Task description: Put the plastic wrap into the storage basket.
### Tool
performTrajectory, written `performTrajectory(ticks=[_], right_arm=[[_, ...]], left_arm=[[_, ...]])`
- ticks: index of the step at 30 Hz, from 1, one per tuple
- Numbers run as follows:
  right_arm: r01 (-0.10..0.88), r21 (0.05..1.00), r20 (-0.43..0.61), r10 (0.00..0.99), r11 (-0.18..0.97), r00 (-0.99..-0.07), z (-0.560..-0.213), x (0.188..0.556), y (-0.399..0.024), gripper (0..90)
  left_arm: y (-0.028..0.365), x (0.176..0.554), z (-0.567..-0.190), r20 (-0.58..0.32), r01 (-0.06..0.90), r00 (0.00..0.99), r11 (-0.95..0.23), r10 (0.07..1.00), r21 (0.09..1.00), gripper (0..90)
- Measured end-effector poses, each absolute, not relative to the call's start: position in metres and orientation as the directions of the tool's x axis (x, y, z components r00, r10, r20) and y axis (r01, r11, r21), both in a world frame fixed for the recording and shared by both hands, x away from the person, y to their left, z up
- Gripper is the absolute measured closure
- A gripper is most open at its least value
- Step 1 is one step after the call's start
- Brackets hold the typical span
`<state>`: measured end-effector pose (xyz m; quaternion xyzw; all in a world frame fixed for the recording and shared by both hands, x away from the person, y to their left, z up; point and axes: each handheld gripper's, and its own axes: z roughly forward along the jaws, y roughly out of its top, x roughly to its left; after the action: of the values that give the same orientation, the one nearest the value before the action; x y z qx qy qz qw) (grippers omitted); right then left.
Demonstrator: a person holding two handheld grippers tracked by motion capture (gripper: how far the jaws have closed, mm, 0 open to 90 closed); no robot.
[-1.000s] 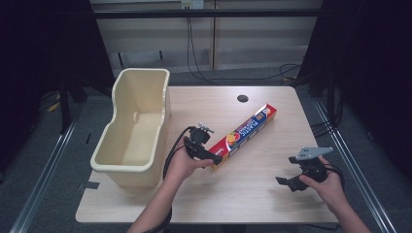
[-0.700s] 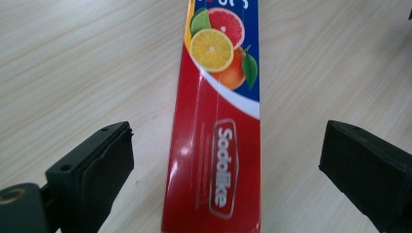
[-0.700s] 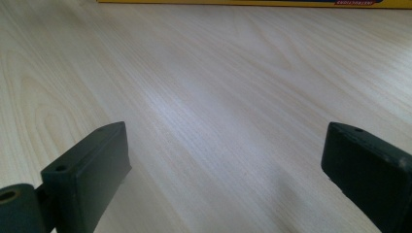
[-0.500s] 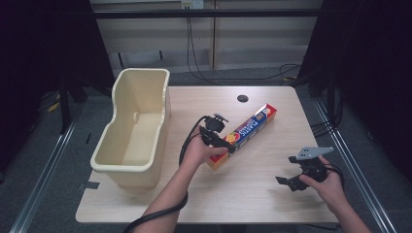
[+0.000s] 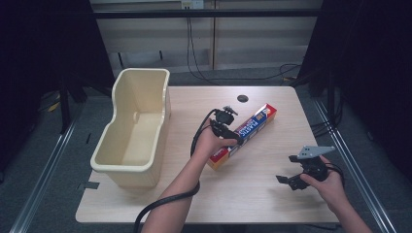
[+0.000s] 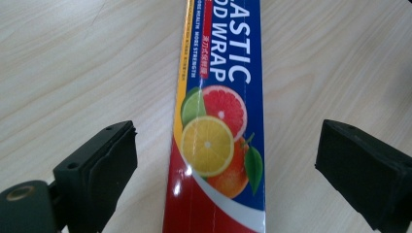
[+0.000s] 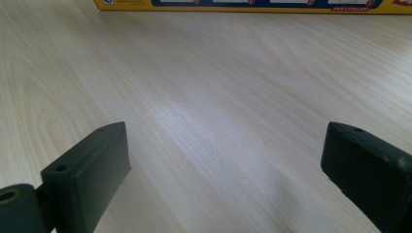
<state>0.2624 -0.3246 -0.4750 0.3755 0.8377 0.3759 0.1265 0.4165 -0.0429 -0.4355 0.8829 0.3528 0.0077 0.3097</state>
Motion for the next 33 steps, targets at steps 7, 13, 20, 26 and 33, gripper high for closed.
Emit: performTrajectory(ticks=[7,13,20,26,33], right_arm=[[0.533,0.726,0.07,0.726,0.433,-0.685,-0.475,0.263,-0.324,3.3],[0.536,0.728,0.07,0.732,0.428,-0.678,-0.474,0.263,-0.325,3.4],[0.531,0.731,0.068,0.729,0.428,-0.681,-0.474,0.263,-0.325,3.4],[0.532,0.734,0.072,0.732,0.421,-0.678,-0.473,0.263,-0.326,3.5],[0.529,0.74,0.072,0.733,0.416,-0.676,-0.47,0.263,-0.326,3.6]], left_arm=[[-0.051,0.426,-0.436,-0.197,0.616,0.756,-0.577,0.624,0.537,8.4],[-0.058,0.432,-0.44,-0.206,0.621,0.755,-0.578,0.623,0.53,9.4],[-0.066,0.439,-0.444,-0.207,0.624,0.757,-0.591,0.62,0.511,10.0],[-0.074,0.443,-0.446,-0.207,0.625,0.756,-0.589,0.622,0.512,10.8],[-0.078,0.446,-0.446,-0.197,0.62,0.759,-0.595,0.621,0.512,15.3]])
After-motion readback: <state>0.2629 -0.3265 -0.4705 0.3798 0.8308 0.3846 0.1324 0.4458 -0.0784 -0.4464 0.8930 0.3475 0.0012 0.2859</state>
